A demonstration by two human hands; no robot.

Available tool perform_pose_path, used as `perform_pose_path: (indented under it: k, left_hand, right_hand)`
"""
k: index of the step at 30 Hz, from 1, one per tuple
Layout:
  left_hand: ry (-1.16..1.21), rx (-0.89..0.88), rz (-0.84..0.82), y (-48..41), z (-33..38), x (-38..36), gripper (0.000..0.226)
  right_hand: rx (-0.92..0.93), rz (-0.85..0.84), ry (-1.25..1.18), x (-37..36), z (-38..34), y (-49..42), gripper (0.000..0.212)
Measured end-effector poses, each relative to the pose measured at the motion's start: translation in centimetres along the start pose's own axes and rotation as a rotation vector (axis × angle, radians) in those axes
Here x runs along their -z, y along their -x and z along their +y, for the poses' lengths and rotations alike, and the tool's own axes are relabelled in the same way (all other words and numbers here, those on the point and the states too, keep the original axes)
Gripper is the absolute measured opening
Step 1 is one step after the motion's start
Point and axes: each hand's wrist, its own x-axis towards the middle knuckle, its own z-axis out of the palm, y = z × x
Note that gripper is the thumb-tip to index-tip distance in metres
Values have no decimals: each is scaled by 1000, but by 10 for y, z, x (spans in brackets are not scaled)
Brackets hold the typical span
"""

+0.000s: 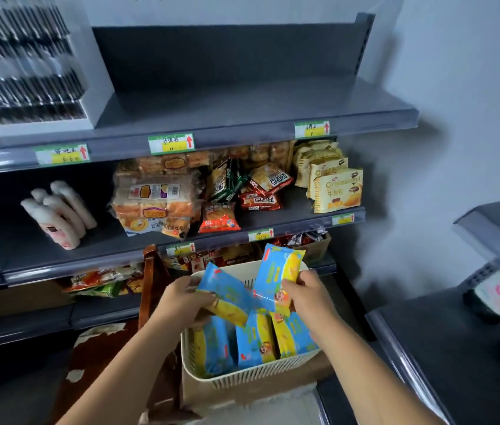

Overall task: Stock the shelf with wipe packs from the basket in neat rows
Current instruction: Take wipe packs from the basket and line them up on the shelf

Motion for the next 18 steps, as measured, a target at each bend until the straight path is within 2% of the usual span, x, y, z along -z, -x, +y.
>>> perform_pose_path:
  k: [2,5,10,12,15,18]
  left_hand:
    - [67,-27,-66,15,15,2,26]
    - [150,-95,-144,42,39,-2,23]
    - [255,-157,-307,81,77,-24,26]
    - [301,-174,-338,95,91,-39,29]
    - [306,-246,-435,122,108,-65,27]
    - [298,-294,-538,157,117,-95,31]
  right_hand:
    - [41,-21,-84,20,-12,8,24]
    - [96,-28,-257,53,-42,32,12]
    - [280,15,-429,114,-91,86,48]
    - [359,55,-446,136,-104,112,54]
    - [444,159,-466,171,-113,149,56]
    - [500,266,-498,210,-113,192,43]
